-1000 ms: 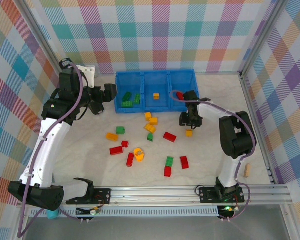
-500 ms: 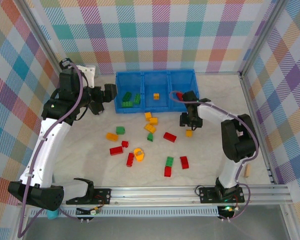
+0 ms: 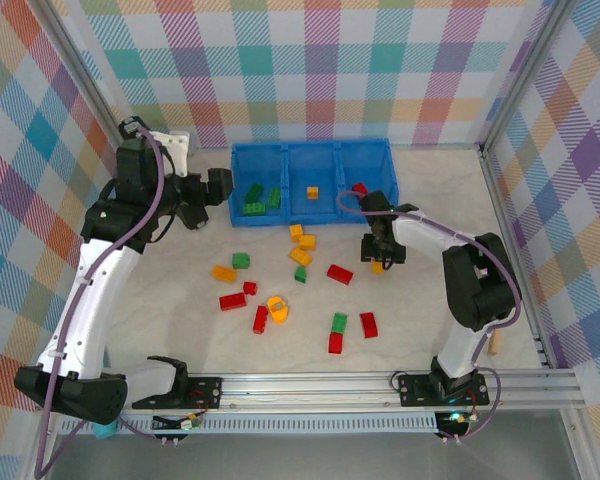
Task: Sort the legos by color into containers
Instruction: Pick up the lego from the middle-right of the table, then place the lego in the container.
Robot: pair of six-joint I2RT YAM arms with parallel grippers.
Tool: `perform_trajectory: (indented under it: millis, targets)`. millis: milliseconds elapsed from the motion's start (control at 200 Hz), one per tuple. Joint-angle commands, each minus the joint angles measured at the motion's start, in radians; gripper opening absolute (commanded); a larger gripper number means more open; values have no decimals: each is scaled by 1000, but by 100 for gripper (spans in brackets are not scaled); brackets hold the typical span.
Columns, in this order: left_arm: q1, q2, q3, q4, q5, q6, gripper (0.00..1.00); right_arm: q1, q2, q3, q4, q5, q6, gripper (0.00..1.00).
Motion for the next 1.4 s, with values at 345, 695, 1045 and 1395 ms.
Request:
perform_trajectory:
  millis: [345,695,1045,1395]
  targets:
    - [4,-32,-19,33,7,-15,100,1,18,-54,26,-11,36,56]
    - [2,-42,-20,30,-15,-14,100,1,35,-81,59,-33,40,42]
    - [2,-42,-11,20,-40,-10,100,21,-37,143,28,-78,-138,31]
    - [9,-14,10,5,-73,5,100,87,214,639,131,-110,-569,33]
